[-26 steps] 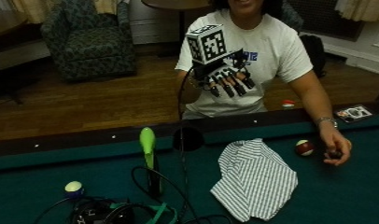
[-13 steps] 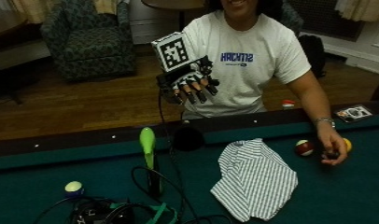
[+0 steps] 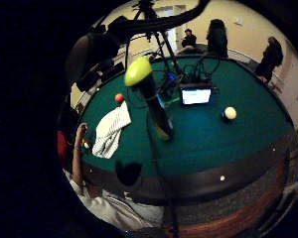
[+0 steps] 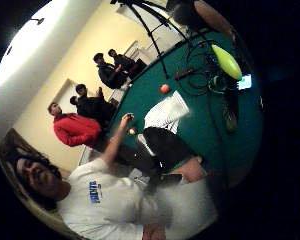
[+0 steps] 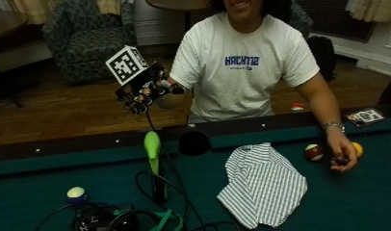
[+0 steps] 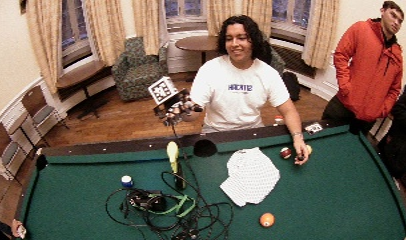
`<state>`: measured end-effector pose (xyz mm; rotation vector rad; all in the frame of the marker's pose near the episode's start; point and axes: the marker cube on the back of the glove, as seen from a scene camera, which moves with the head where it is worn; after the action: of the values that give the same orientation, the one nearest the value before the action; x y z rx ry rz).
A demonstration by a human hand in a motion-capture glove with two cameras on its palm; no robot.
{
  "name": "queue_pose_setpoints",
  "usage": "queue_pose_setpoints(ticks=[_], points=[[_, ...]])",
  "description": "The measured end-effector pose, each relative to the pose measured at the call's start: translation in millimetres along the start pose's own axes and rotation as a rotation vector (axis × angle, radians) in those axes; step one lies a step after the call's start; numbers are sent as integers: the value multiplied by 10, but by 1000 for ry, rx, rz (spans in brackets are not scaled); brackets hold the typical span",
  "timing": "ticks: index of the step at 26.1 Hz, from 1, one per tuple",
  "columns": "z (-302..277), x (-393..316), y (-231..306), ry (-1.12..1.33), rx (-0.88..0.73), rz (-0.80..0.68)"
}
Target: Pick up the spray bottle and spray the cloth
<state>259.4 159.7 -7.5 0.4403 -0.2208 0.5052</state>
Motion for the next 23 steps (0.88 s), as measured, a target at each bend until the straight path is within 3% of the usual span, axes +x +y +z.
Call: queue_pose_setpoints(ticks=[14,23], points=[[306,906,174,-370,-98,179],[782,1118,-52,-463,-45,340]])
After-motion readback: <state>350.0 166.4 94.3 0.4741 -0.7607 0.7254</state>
